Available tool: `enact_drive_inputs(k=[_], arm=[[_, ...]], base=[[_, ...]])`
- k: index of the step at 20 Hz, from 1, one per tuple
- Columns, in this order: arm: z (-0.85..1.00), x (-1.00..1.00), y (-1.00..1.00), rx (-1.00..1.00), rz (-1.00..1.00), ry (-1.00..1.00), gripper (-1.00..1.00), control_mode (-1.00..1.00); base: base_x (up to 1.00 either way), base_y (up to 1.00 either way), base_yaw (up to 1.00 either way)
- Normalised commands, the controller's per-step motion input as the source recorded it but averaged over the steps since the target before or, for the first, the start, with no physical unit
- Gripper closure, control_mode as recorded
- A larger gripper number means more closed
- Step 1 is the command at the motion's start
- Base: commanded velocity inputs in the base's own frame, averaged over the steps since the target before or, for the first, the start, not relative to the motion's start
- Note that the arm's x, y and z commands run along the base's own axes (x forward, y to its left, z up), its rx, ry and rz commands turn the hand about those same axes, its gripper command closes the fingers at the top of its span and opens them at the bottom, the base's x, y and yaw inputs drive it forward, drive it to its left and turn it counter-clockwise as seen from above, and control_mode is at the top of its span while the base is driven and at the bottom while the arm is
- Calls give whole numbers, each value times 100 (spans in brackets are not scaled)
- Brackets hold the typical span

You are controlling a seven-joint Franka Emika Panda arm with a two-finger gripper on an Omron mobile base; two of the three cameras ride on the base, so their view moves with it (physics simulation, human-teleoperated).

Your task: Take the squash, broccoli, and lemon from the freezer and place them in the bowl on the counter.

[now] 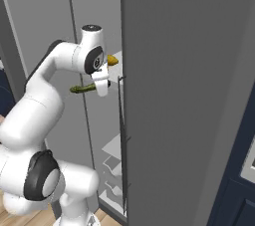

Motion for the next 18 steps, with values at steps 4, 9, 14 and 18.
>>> enact_drive_inputs(k=[4,9,14,18], arm=[[7,-68,0,0,0,-1,100,-100],[15,-58,0,0,5,0,100,-100],[8,-31,0,0,20,-1,100,-100],[5,-35,0,-3,32,-6,100,-100]], base=[[0,0,0],[0,0,0],[0,0,0],[0,0,0]])
